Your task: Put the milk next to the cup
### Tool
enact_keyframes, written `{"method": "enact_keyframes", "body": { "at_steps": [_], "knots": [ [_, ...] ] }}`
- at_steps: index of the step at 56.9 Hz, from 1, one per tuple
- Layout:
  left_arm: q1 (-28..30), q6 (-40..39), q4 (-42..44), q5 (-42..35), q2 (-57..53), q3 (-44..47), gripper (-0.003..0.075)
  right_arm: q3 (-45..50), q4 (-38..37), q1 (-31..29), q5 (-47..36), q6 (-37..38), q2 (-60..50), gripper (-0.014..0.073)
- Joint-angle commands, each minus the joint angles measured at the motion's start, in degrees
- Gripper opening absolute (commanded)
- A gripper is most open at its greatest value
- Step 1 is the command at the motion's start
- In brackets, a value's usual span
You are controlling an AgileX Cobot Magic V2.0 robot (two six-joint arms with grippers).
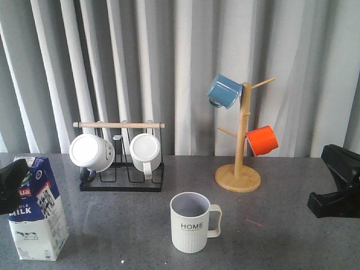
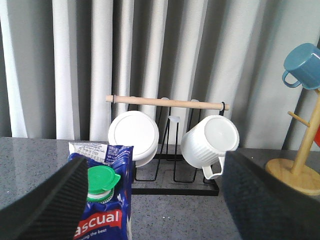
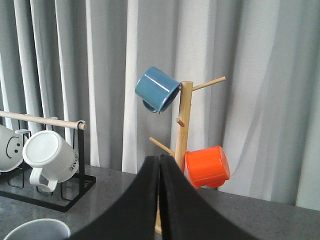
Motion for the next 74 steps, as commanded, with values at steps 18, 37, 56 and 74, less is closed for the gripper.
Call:
{"method": "enact_keyframes", "body": {
  "at_steps": [18,37,56,74],
  "knots": [
    [5.02,1.18,-6.28,-7.35,5.91,-7.60,0.0736,-1.88,-0.14,-0.43,-3.95,0.10,-0.82,-0.0008],
    [4.90,-5.06,1.41,-4.68,17.23,-12.17,0.0717,-1.88,-0.14,-0.43,-3.73,0.10,-0.82,-0.0008],
    [4.96,-3.46,2.76,-8.22,26.84,-12.17,0.0638,-1.88,-0.14,-0.43,-3.73,0.10,-0.82,-0.0008],
    [4.96,-1.99,2.40,-14.88,28.58,-12.17,0.0031,-1.88,-0.14,-0.43,-3.73,0.10,-0.82,-0.0008]
  ]
}}
